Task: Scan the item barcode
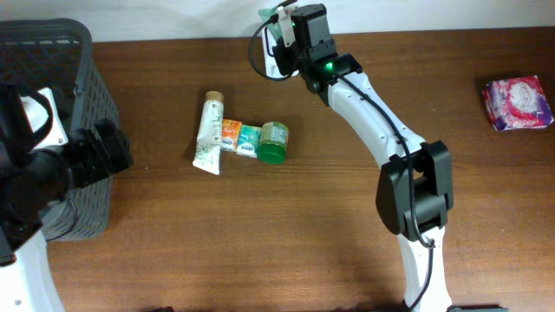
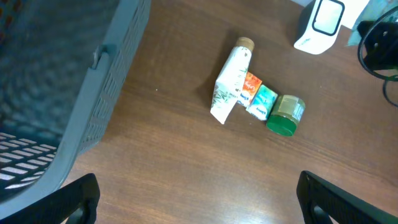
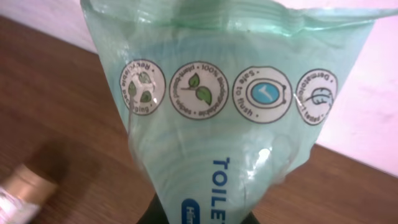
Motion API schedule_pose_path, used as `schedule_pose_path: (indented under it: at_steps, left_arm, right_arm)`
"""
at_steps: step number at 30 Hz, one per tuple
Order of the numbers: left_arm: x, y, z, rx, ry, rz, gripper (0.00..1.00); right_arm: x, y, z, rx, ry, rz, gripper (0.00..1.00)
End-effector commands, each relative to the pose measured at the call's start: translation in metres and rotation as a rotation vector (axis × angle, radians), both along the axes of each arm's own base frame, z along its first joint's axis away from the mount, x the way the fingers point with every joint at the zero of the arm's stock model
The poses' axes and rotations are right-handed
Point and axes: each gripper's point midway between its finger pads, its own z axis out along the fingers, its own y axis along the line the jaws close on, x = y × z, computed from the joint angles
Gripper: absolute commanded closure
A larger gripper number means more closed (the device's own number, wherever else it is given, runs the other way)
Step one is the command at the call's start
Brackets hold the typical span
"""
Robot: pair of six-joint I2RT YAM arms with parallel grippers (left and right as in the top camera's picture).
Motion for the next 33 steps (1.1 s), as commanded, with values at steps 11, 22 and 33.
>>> schedule_pose_path:
  at_steps: [11,22,33]
  left_arm:
    - [-0.001,0.001,0.0,-0.006,0.0,0.013,0.01]
    - [-0.001,0.001,0.0,-0.006,0.0,0.013,0.01]
    - [-0.001,0.001,0.0,-0.006,0.0,0.013,0.01]
  right_arm:
    - [0.02,-0.008,-0.076,0.345,0.239,-0.15,0.96]
    - [-0.009,-0.004,-0.077,0.582,0.557,-0.189,0.96]
    - [0.045,-0.005,-0.015,0.582,0.211,-0.259,0.96]
